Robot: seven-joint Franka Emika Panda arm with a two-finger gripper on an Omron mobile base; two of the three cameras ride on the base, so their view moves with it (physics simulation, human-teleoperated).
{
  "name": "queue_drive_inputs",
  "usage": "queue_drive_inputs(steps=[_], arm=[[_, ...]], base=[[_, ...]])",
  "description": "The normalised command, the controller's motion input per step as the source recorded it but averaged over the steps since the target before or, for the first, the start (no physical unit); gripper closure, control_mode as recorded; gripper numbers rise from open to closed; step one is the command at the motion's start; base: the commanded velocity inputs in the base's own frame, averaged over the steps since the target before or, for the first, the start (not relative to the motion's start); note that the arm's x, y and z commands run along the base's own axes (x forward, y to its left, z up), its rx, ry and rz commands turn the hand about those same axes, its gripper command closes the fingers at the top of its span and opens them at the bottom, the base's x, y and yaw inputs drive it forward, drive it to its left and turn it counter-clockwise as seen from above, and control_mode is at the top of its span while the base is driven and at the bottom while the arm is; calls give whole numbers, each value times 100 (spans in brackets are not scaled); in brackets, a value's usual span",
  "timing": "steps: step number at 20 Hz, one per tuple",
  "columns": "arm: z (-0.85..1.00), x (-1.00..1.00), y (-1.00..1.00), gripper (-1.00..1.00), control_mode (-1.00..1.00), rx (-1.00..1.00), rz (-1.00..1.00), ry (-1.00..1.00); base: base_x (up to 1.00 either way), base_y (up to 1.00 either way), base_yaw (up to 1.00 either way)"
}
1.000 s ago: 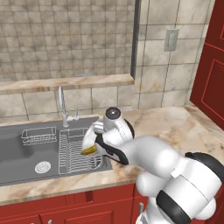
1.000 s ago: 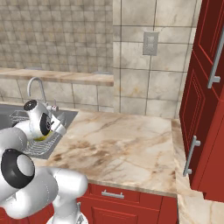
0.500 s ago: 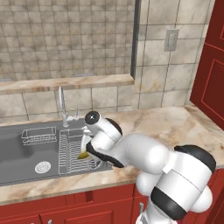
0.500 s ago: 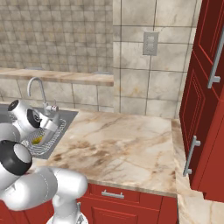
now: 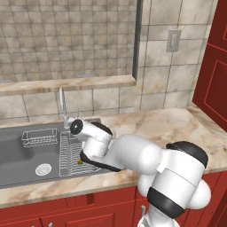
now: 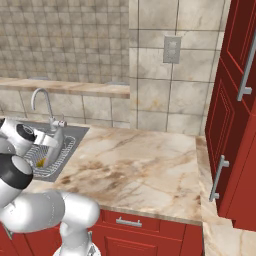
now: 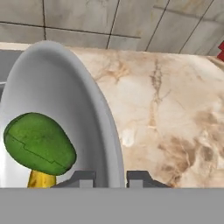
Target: Dump the avocado and banana from the bowl so the bowl can be washed. Place the bowl in the sink after clearing the leftovers.
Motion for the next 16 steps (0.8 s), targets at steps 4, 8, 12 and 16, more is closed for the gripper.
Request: queue_drive_inputs(steps=[4, 8, 12, 16], arm=[[6, 0, 29, 100, -100, -30, 0, -7], [7, -10, 20, 100, -100, -24, 0, -16], [18, 0, 1, 100, -100, -18, 0, -9], [0, 0, -1, 100, -100, -7, 0, -3]], base=[[0, 0, 0], [0, 0, 0], [0, 0, 0], [0, 0, 0]])
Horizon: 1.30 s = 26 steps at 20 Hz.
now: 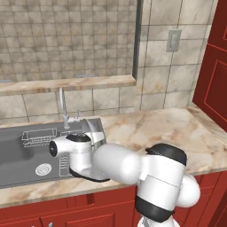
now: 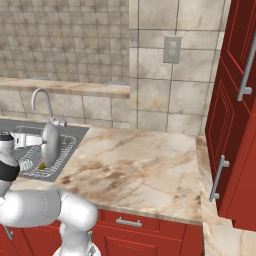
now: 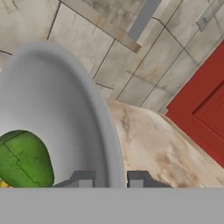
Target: Dump the avocado and banana from the bowl so the bowl can be washed. Place the bowl in the sink after clearing the leftovers.
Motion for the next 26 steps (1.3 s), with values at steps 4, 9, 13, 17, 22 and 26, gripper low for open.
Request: queue_drive_inputs(steps=[4, 9, 13, 17, 22, 26], arm=[[0, 0, -8, 100, -100, -2, 0, 0], [22, 0, 0, 100, -100, -4, 2, -7], [3, -23, 16, 100, -100, -15, 7, -7], [-10, -40, 2, 100, -100, -15, 1, -3], [0, -14, 0, 100, -100, -7, 1, -6], [47, 6, 0, 100, -100, 0, 0, -13]], base=[[0, 0, 0], [0, 0, 0], [0, 0, 0], [0, 0, 0], [0, 0, 0], [0, 0, 0]])
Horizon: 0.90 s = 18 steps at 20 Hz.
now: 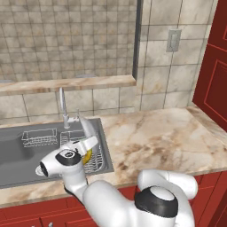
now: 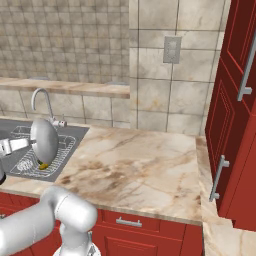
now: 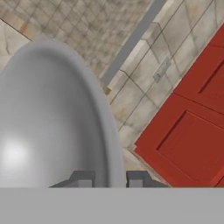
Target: Dump the avocado and banana from the bowl so the bowl can be washed. Place the bowl in the sink after clearing the leftovers.
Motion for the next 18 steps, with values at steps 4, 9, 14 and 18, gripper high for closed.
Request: queue_drive_inputs(steps=[4, 9, 14, 18], arm=[[56, 6, 0, 100, -100, 0, 0, -12], [14, 0, -7, 100, -100, -2, 0, 4], [38, -23, -68, 100, -100, 29, 0, -11], [16, -63, -96, 100, -100, 50, 0, -6]], base=[[0, 0, 0], [0, 0, 0], [0, 0, 0], [0, 0, 0]])
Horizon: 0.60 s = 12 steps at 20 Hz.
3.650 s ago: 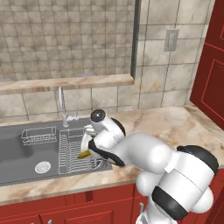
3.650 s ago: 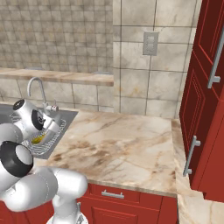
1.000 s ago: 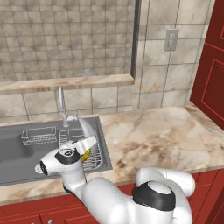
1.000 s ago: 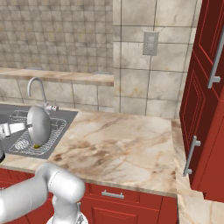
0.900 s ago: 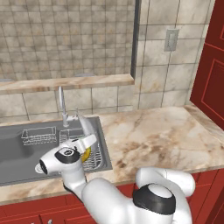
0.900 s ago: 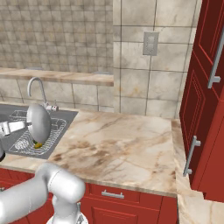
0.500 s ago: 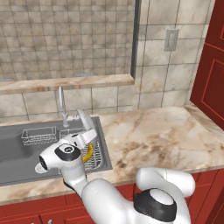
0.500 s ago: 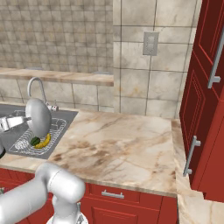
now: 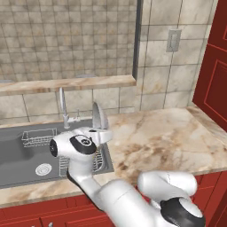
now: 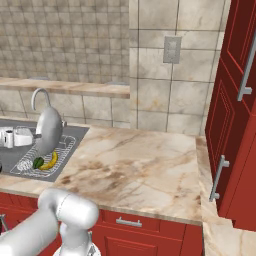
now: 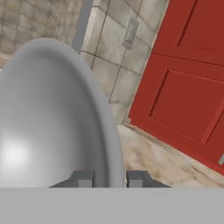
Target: Dump the avocado and banana from the bowl so the bowl can be washed. Place the bowl in the sink after clearing the leftovers.
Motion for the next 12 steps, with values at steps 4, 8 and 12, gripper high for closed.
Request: queue_drive_inputs(steps=[4, 8, 12], arm=[[1, -71, -100, 100, -100, 65, 0, -1], [11, -69, -100, 100, -100, 84, 1, 0], [48, -33, -99, 100, -100, 71, 1, 13]], base=[[0, 0, 0], [0, 0, 0], [0, 0, 0]])
